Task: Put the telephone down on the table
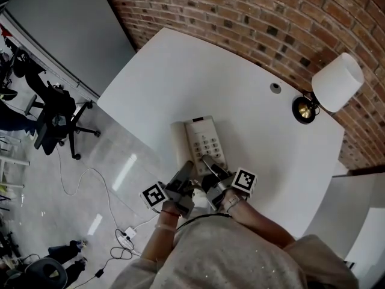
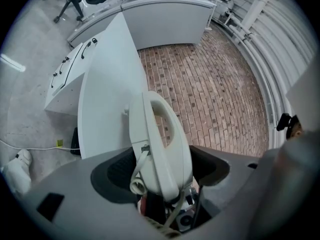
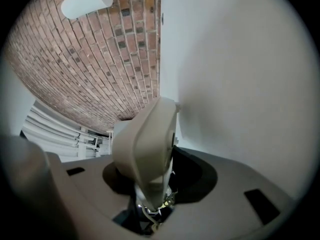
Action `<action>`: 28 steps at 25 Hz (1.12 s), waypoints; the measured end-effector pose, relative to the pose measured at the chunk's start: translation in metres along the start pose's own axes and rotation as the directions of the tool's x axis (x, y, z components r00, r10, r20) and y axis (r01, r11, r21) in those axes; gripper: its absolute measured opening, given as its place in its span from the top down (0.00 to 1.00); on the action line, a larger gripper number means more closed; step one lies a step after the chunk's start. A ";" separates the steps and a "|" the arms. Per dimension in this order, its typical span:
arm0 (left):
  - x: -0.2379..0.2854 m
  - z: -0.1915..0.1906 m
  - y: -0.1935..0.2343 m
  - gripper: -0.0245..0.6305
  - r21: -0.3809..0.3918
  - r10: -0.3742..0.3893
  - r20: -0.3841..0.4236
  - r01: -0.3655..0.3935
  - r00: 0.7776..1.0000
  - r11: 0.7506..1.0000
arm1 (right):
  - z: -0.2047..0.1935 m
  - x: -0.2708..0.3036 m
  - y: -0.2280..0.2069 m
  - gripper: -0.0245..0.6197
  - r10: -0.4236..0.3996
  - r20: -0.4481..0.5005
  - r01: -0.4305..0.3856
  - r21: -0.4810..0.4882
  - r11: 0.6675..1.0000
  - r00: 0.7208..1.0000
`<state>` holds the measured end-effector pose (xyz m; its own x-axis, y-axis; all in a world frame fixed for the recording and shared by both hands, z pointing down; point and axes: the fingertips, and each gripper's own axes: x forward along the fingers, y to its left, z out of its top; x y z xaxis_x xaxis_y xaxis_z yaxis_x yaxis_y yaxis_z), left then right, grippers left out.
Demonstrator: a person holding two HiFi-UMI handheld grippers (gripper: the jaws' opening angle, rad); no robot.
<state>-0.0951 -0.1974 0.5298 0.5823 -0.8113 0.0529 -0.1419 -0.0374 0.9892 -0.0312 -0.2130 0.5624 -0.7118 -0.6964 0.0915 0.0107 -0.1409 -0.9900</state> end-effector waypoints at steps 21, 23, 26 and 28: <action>0.022 0.044 0.015 0.47 -0.052 -0.009 0.001 0.009 1.000 0.999 | 0.017 0.049 0.002 0.69 -0.010 0.006 0.010 -0.044 0.999 1.000; 0.024 0.045 0.015 0.47 -0.057 -0.012 0.003 0.013 1.000 0.998 | 0.019 0.050 0.003 0.69 -0.003 -0.006 0.002 -0.065 0.998 1.000; 0.027 0.046 0.017 0.47 -0.050 -0.007 -0.006 0.007 1.000 0.999 | 0.020 0.049 0.005 0.68 0.006 -0.032 -0.009 -0.091 0.996 0.999; 0.028 0.048 0.018 0.47 -0.050 -0.006 -0.007 0.005 1.000 0.999 | 0.016 0.047 0.009 0.66 0.019 -0.057 -0.025 -0.108 0.994 0.998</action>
<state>-0.1199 -0.2488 0.5422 0.5886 -0.8070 0.0482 -0.0989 -0.0127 0.9950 -0.0535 -0.2585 0.5599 -0.7505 -0.6575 0.0668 -0.0476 -0.0469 -0.9978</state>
